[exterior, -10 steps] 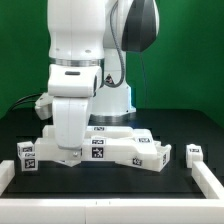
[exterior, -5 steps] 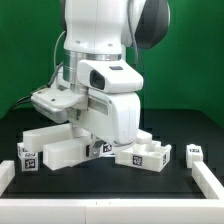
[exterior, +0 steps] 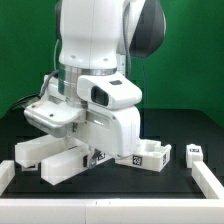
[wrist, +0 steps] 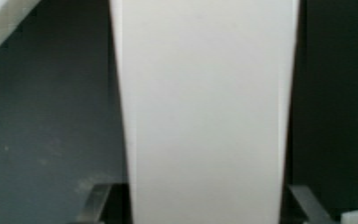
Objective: Assemble chair
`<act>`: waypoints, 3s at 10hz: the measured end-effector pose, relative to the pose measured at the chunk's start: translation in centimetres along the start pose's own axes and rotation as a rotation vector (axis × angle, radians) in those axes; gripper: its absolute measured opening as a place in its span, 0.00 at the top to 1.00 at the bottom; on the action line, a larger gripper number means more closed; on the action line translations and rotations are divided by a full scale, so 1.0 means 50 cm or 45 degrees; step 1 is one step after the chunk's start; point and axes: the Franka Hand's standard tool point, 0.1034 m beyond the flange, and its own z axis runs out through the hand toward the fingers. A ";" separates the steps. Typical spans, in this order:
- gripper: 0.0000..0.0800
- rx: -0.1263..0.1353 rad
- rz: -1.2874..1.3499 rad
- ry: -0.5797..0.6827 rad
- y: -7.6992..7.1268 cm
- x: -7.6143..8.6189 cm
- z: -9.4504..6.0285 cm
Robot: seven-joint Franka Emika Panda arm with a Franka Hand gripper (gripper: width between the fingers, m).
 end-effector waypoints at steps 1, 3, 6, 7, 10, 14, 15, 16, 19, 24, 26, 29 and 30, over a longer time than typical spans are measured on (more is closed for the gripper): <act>0.64 0.011 0.015 0.016 -0.003 0.000 0.015; 0.64 0.032 -0.009 0.051 -0.025 0.001 0.053; 0.64 0.041 0.009 0.056 -0.041 -0.005 0.060; 0.64 0.041 0.024 0.058 -0.042 -0.003 0.063; 0.64 0.053 0.156 0.085 -0.023 0.035 0.087; 0.64 0.052 0.074 0.100 -0.054 0.016 0.098; 0.64 0.049 0.057 0.104 -0.062 0.011 0.099; 0.64 0.048 0.060 0.105 -0.062 0.011 0.099; 0.40 0.049 0.068 0.105 -0.064 0.009 0.100; 0.19 -0.003 0.382 0.013 -0.051 0.020 -0.026; 0.19 -0.012 0.686 0.006 -0.042 0.072 -0.044; 0.19 -0.012 0.916 0.012 -0.048 0.059 -0.036; 0.19 -0.010 1.011 0.014 -0.047 0.061 -0.035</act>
Offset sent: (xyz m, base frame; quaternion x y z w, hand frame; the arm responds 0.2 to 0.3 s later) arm -0.0067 -0.0064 -0.0143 -0.0327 0.0679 -0.0366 0.9965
